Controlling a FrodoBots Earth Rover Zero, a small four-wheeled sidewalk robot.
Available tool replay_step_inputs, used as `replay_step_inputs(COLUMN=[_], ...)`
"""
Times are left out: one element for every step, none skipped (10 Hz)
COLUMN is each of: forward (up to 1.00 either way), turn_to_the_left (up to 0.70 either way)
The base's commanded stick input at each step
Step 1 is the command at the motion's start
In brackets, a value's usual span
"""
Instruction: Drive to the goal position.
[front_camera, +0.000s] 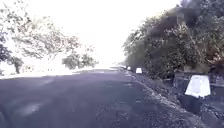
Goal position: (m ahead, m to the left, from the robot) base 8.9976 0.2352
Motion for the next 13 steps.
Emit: replay_step_inputs(forward=[1.0,1.0,1.0,1.0,1.0,1.0,1.0,1.0,1.0,1.0,1.0,1.0,1.0], turn_to_the_left=[0.0,0.0,0.0,0.0,0.0,0.0,0.0,0.0,0.0,0.0,0.0,0.0,0.0])
